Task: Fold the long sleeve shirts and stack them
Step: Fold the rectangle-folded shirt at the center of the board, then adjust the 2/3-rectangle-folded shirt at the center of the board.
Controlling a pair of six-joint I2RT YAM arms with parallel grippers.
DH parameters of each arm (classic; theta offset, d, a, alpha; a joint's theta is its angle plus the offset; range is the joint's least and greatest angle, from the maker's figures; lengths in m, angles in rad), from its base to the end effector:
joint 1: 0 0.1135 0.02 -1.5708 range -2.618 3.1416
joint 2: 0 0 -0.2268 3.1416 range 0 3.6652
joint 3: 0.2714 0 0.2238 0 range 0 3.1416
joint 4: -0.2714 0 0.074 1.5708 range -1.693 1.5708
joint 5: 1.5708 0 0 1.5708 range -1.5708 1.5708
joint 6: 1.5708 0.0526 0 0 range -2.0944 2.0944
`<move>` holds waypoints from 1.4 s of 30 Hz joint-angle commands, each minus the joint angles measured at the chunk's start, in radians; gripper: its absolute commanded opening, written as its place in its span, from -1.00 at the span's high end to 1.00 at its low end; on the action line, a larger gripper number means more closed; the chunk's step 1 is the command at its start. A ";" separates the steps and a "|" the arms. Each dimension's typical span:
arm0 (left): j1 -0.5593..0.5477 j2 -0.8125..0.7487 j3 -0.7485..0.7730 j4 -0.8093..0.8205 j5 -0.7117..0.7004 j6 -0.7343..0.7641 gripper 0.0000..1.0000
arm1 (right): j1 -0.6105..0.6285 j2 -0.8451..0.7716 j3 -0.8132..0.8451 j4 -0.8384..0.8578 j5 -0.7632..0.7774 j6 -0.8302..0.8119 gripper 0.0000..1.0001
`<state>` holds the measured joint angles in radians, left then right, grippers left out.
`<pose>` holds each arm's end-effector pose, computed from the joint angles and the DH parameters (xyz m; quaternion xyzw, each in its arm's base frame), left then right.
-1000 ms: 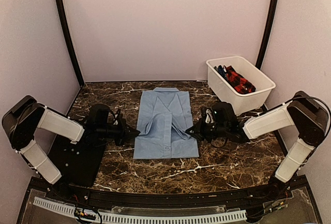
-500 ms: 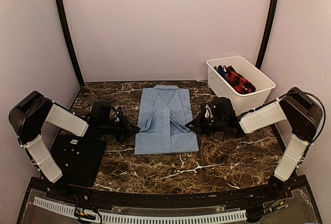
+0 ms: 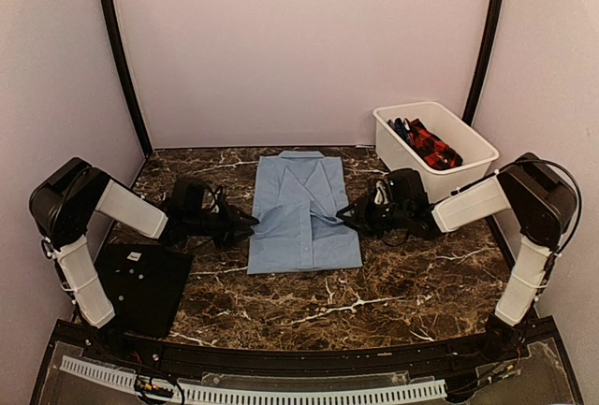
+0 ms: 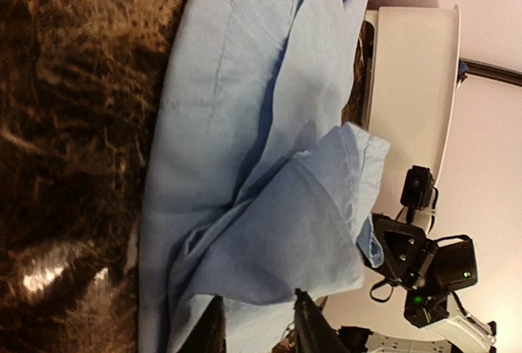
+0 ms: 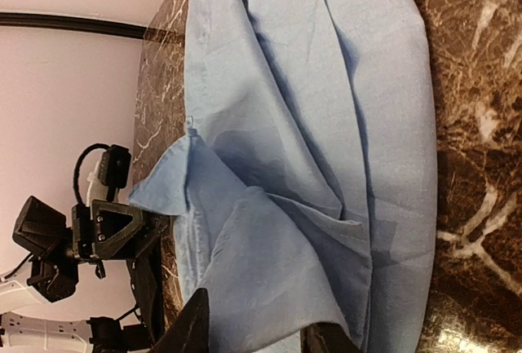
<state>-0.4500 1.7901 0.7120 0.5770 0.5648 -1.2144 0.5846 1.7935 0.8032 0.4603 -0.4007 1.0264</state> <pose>0.2831 -0.1680 0.1164 -0.1764 0.8196 -0.5234 0.1523 0.2757 0.2070 0.1254 0.0898 0.8513 0.4710 0.2130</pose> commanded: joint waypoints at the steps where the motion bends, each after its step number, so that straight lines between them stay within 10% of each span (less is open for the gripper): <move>1: 0.033 0.014 0.070 -0.019 0.013 0.081 0.19 | -0.037 -0.002 0.063 -0.008 -0.026 -0.051 0.14; 12: 0.071 -0.060 0.117 -0.139 0.018 0.202 -0.02 | -0.054 -0.090 0.178 -0.248 0.050 -0.221 -0.45; 28: -0.014 -0.050 0.178 -0.245 0.019 0.275 0.47 | 0.064 0.129 0.380 -0.383 0.053 -0.330 0.78; 42: 0.001 0.167 0.420 -0.383 -0.007 0.391 0.66 | 0.040 0.384 0.657 -0.499 0.011 -0.377 0.98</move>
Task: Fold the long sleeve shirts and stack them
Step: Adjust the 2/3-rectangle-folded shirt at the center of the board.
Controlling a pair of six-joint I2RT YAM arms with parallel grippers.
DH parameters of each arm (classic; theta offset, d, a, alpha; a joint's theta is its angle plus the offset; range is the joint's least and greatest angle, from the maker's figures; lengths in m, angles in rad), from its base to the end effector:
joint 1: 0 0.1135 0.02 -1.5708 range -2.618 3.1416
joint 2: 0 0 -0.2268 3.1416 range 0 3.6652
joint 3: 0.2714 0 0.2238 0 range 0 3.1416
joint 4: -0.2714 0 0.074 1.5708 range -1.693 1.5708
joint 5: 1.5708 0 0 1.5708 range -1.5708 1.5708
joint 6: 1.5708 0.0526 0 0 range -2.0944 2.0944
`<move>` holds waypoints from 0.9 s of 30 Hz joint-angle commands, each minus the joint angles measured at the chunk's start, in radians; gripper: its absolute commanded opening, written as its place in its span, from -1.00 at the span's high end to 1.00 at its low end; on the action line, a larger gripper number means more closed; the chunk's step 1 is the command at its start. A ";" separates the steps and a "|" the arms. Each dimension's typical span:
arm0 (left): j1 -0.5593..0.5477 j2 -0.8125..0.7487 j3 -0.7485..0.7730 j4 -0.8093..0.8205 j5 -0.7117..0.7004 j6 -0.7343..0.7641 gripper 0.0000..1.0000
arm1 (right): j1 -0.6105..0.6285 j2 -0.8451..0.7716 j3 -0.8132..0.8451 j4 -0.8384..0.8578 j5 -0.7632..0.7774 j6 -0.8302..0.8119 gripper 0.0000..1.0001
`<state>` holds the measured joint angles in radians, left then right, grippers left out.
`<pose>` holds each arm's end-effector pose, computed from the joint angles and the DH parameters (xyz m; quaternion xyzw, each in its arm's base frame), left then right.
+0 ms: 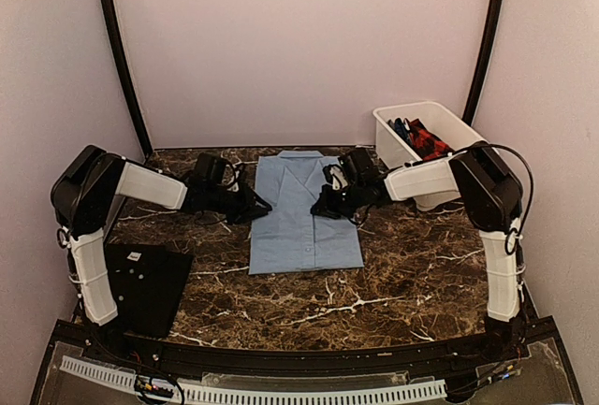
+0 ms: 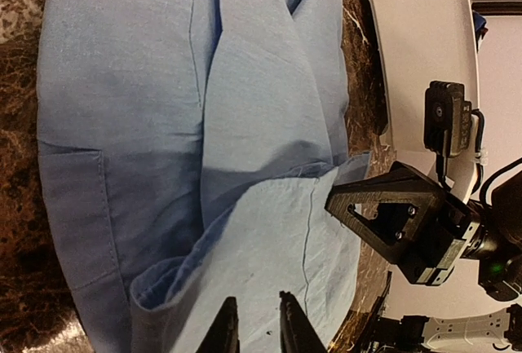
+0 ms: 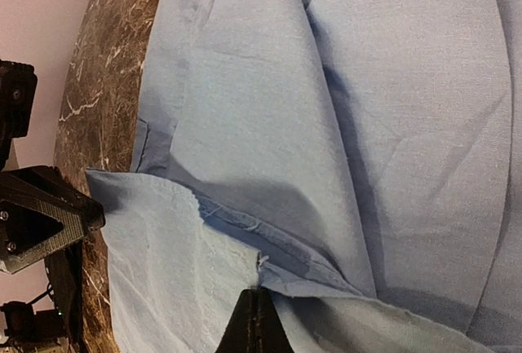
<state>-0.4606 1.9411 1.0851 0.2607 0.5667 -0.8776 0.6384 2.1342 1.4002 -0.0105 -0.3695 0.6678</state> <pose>0.3339 -0.1972 0.1350 -0.0474 0.8569 -0.4728 0.1997 0.3355 0.2726 0.1220 -0.0605 0.9013 0.3734 0.2112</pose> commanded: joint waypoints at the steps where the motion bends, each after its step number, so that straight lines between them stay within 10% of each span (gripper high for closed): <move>1: 0.014 0.023 0.061 -0.073 -0.013 0.067 0.66 | -0.016 0.056 0.075 -0.031 -0.023 -0.019 0.98; 8: 0.036 0.094 0.117 -0.118 -0.030 0.115 0.68 | -0.040 0.105 0.137 -0.031 -0.039 -0.013 0.95; 16: 0.044 0.149 0.163 -0.145 -0.039 0.133 0.70 | -0.055 0.084 0.167 -0.045 -0.046 -0.058 0.36; 27: 0.051 0.129 0.236 -0.219 -0.052 0.187 0.69 | -0.005 -0.043 0.099 -0.127 0.090 -0.164 0.31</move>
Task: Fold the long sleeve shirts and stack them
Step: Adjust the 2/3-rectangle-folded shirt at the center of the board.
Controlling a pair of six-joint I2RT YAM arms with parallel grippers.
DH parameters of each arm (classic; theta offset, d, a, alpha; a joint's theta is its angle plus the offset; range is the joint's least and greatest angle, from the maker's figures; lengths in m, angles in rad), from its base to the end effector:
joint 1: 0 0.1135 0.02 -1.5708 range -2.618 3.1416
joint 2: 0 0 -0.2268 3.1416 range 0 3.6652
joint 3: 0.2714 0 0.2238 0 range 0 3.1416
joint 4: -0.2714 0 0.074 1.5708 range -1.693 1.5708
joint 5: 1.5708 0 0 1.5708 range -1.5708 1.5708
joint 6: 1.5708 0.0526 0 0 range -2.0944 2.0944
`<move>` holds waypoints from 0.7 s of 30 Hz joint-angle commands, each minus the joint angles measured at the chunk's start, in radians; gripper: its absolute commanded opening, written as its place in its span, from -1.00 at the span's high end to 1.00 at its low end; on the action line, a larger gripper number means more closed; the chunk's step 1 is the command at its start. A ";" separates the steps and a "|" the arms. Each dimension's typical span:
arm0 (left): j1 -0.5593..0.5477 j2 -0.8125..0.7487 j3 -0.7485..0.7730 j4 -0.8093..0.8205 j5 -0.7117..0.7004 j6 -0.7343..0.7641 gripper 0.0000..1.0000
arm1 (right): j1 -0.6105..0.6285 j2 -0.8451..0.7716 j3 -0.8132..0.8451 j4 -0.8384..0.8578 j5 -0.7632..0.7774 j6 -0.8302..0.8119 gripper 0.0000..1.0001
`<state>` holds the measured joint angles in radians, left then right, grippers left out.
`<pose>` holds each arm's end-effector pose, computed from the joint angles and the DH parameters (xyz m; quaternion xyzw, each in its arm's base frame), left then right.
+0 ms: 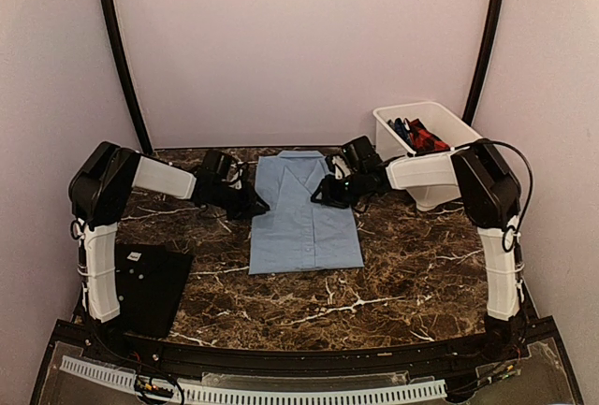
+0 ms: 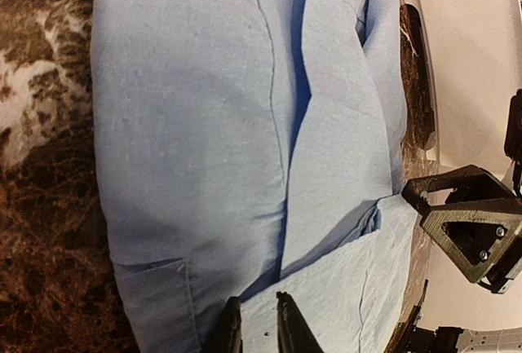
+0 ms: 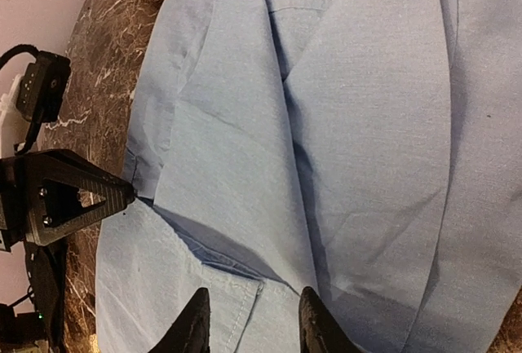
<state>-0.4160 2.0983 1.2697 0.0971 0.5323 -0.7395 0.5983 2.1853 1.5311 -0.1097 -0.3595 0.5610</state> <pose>0.3669 -0.1913 0.1114 -0.0361 0.8868 -0.4159 0.1981 0.3592 0.2673 0.1300 -0.0870 0.9034 0.3491 0.2331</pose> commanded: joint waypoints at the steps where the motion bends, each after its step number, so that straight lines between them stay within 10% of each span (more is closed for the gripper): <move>1: 0.006 -0.040 0.056 -0.067 -0.022 0.055 0.68 | 0.040 -0.108 -0.046 -0.029 0.099 -0.060 0.31; 21: -0.030 -0.379 -0.228 -0.099 -0.011 0.052 0.60 | -0.027 -0.078 -0.129 -0.053 0.143 -0.071 0.39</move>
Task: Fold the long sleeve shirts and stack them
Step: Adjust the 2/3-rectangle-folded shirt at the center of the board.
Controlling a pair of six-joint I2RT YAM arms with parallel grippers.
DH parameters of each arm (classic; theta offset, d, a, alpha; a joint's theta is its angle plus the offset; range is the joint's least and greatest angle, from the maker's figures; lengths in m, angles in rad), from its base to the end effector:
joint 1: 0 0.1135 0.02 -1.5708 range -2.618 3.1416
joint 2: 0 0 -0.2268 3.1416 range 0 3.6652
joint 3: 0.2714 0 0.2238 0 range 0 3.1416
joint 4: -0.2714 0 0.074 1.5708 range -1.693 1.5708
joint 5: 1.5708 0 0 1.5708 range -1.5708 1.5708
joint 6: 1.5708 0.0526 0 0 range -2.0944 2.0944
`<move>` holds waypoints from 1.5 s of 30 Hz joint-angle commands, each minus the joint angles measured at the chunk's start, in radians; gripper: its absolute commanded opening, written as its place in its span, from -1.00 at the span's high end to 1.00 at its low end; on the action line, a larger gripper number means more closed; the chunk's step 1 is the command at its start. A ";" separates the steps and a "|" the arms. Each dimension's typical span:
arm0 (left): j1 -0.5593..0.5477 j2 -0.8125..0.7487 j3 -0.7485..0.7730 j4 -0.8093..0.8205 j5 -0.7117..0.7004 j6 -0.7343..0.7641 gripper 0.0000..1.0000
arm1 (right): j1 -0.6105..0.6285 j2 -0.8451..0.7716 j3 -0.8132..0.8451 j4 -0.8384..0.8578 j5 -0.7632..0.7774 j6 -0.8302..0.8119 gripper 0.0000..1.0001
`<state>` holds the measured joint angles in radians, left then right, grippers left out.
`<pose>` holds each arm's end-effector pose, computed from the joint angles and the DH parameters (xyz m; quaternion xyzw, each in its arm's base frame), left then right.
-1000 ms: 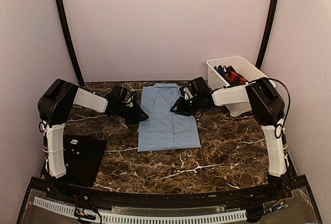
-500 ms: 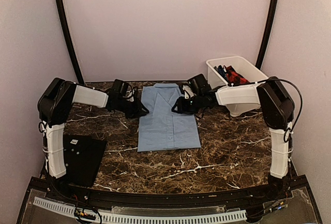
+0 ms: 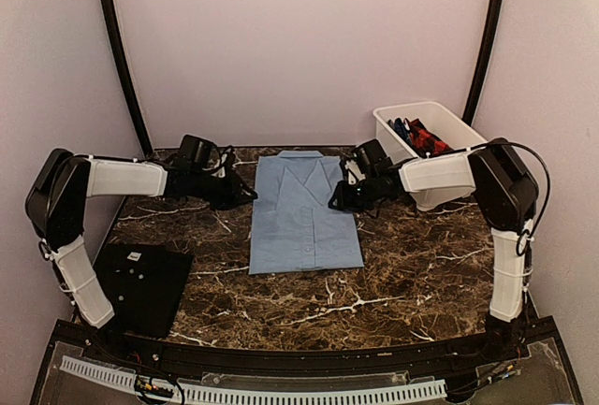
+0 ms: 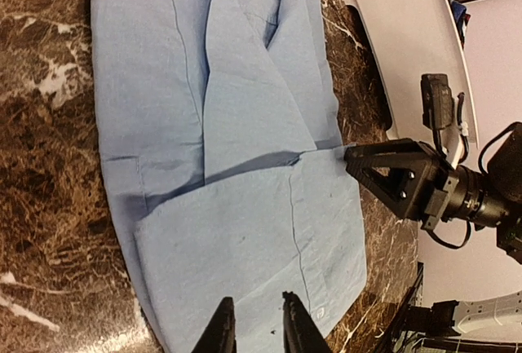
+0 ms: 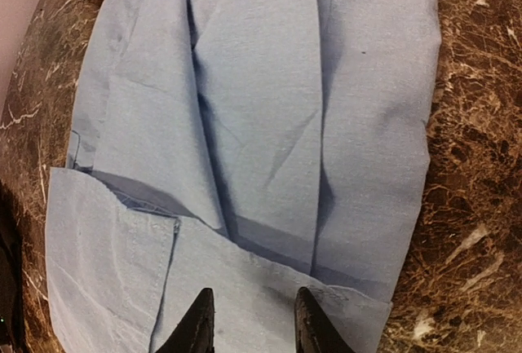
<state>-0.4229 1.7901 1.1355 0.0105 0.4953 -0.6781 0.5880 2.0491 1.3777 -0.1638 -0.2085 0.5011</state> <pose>0.3300 -0.1759 0.1790 -0.0017 0.8742 -0.4136 0.2546 0.3390 0.2391 0.1347 -0.0777 0.9256 0.2683 0.2556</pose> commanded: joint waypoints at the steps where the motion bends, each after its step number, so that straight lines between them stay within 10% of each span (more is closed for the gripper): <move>1: -0.033 -0.090 -0.109 0.008 0.027 -0.012 0.60 | -0.022 0.069 0.027 0.001 -0.013 -0.010 0.39; 14: -0.116 -0.248 -0.388 0.049 0.029 -0.079 0.60 | -0.022 -0.044 0.001 -0.068 0.018 -0.036 0.39; 24: -0.187 -0.330 -0.579 0.110 0.009 -0.177 0.60 | 0.054 -0.343 -0.351 -0.026 0.057 0.022 0.39; 45: -0.203 -0.306 -0.587 0.118 -0.012 -0.200 0.60 | 0.149 -0.541 -0.679 0.086 0.044 0.166 0.41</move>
<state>-0.6159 1.4727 0.5350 0.1116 0.4915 -0.8753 0.7170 1.5055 0.7048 -0.1360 -0.1646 0.6411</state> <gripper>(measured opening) 0.201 0.295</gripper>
